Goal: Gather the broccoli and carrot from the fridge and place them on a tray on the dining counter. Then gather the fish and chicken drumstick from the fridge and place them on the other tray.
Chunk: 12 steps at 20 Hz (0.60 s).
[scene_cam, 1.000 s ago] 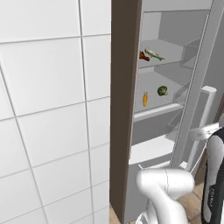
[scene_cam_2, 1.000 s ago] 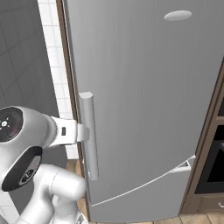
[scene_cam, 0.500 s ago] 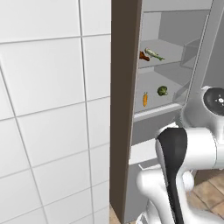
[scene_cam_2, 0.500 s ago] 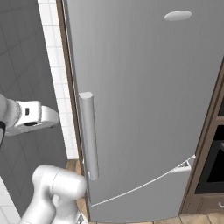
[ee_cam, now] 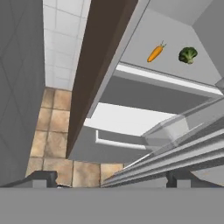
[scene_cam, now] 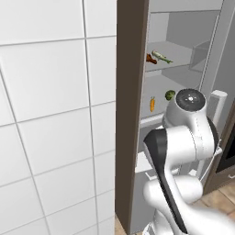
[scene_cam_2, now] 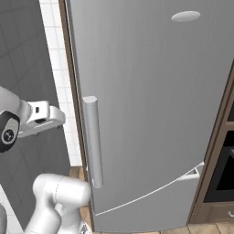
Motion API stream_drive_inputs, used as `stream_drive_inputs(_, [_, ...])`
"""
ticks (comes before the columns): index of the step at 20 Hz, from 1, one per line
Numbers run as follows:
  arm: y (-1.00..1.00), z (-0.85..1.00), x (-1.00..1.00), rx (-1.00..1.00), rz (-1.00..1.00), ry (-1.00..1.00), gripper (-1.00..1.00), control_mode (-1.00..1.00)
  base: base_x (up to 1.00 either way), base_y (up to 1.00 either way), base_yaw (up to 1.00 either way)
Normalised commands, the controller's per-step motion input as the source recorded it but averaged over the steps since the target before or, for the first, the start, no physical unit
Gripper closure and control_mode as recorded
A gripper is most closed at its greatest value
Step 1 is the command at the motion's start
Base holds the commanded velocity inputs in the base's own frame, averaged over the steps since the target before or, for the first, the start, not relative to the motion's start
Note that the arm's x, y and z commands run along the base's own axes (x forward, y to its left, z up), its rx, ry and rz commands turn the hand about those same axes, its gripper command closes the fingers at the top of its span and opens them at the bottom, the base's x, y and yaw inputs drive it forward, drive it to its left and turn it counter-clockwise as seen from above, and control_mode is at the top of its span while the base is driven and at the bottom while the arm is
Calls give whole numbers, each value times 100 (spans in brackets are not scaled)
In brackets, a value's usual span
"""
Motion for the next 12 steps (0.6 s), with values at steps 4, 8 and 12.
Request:
stream_drive_inputs(4, [0,-34,66,-6,0,0,-100,-100,0,0,0])
stream_drive_inputs(8, [-9,-19,68,-8,0,2,-100,-100,0,0,0])
stream_drive_inputs(12, [-29,-9,43,-9,0,6,-100,-100,0,0,0])
